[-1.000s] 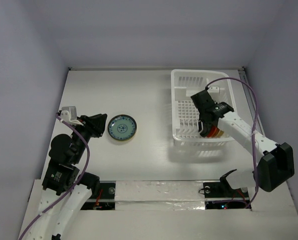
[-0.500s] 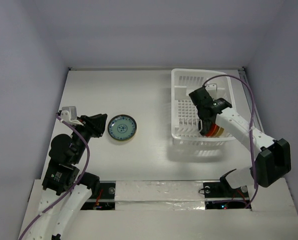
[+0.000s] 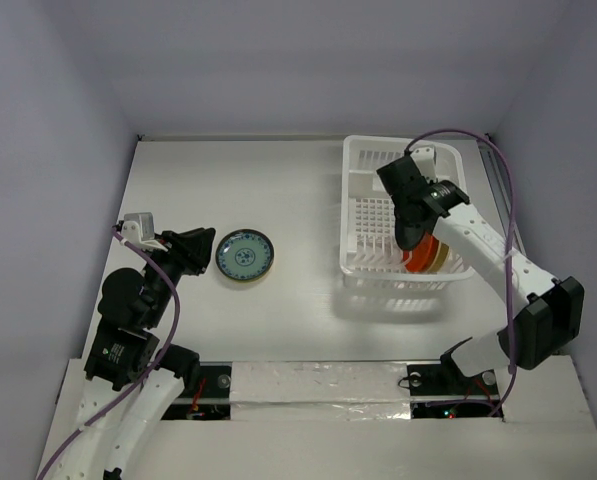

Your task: Unload the plates from the dish rack

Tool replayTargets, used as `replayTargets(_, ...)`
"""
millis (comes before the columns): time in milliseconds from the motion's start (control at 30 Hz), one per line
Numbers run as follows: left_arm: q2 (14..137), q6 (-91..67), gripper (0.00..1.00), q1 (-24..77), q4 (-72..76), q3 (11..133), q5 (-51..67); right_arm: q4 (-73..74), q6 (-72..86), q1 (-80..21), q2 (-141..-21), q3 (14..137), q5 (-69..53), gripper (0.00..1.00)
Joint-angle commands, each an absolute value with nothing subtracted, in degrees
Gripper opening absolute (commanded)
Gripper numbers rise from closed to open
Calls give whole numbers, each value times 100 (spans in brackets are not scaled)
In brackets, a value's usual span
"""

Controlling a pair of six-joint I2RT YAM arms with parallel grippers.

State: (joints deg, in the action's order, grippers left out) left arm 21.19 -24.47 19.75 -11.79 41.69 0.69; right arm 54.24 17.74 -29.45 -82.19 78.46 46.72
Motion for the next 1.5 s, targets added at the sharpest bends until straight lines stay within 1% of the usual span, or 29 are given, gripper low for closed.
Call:
replayTargets(0,2109,-2408,25,1934,-861,4113,158,5546,1784,-3076,-8262,8191,5044,0)
replayTargets(67,2136,-2408,25,1934,-853,4113,158,5511,1784,-3128,-8096,8471,5062,0)
replayTargets(200,2171,-2408,25,1934,-826,4113,167,5292,1784,-3540,-7815,9043,5019,0)
replayTargets(267,2171,-2408,25,1934,-835,4113,167,5038,1767,-3726,-7717,9062,4677,0)
replayTargets(300,2162,-2408,25,1934,-826,4113,158,4688,1784,-3935,-7638,9009,4571,0)
replayTargets(367,2162,-2408,25,1934,-835,4113,158,4265,1802,-4121,-7611,8843,3984,0)
replayTargets(500,2171,-2408,25,1934,-861,4113,141,2782,2117,-4543,-7778,8272,2833,0)
replayTargets(533,2162,-2408,25,1934,-853,4113,132,2542,2196,-4605,-7978,8192,2308,0)
replayTargets(633,2162,-2400,25,1934,-870,4122,123,1724,2548,-4755,-8462,8138,1559,0)
replayTargets(700,2145,-2408,28,1881,-888,4122,114,1363,2767,-4921,-9007,8244,1241,0)
replayTargets(767,2136,-2400,33,1881,-888,4122,106,1135,2926,-4975,-9350,8410,1099,0)
replayTargets(900,2109,-2400,37,1881,-888,4122,114,608,3356,-5194,-10236,8622,800,0)
replayTargets(1067,2109,-2399,44,1881,-914,4122,123,413,3708,-5194,-10915,8701,519,0)
replayTargets(1167,2101,-2399,45,1881,-905,4122,123,316,3867,-5194,-11162,8657,343,0)
replayTargets(1233,2092,-2399,45,1881,-888,4122,123,308,3955,-5194,-11223,8605,299,5)
replayTargets(1267,2092,-2399,45,1881,-896,4122,123,334,3972,-5194,-11250,8587,334,13)
replayTargets(1333,2092,-2399,45,1881,-896,4122,132,439,4008,-5194,-11215,8508,561,27)
replayTargets(1367,2083,-2399,45,1881,-888,4113,132,474,3990,-5194,-11163,8482,597,45)
replayTargets(1467,2083,-2399,45,1881,-879,4113,141,685,3876,-5194,-11031,8438,729,67)
